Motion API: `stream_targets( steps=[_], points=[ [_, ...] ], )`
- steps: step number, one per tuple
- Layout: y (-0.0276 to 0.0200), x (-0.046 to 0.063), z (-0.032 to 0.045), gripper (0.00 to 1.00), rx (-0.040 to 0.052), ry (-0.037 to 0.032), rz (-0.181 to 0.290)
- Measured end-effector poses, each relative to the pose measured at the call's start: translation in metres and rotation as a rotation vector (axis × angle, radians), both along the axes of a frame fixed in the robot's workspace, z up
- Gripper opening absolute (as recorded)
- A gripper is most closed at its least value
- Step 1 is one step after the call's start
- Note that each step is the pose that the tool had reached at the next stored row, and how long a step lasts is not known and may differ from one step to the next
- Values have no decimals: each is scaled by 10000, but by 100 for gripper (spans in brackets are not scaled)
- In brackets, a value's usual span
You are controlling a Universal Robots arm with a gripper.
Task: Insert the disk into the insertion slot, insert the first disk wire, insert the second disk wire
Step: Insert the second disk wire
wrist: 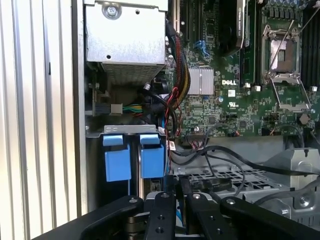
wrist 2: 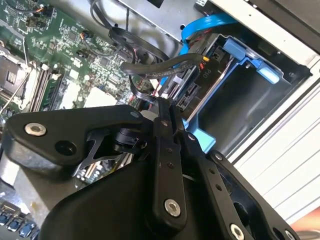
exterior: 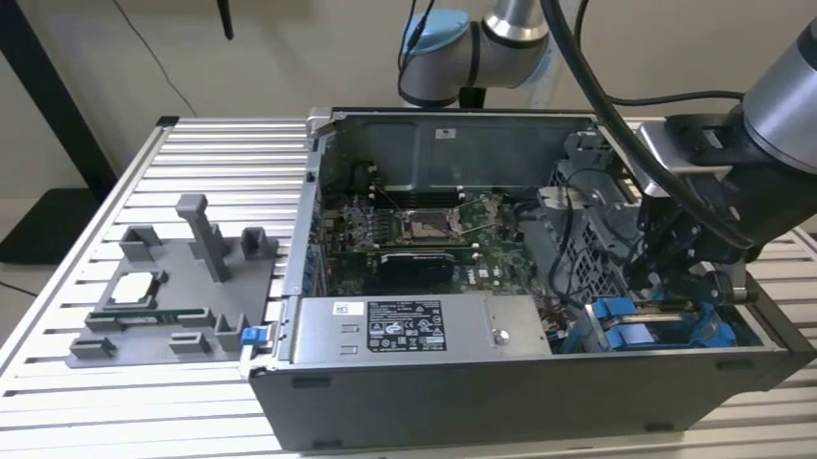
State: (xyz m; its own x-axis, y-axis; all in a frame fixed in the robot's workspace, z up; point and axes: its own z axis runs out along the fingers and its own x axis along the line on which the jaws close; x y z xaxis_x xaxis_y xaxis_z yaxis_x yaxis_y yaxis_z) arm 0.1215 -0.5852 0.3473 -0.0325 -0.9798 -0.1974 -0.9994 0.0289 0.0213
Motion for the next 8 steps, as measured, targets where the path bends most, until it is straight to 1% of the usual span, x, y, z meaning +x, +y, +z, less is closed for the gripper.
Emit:
stream_targets(
  steps=[6, 8],
  points=[
    [0, 0, -30, 0, 0, -8, 0],
    [0, 0, -44, 0, 0, -21, 0]
  ],
)
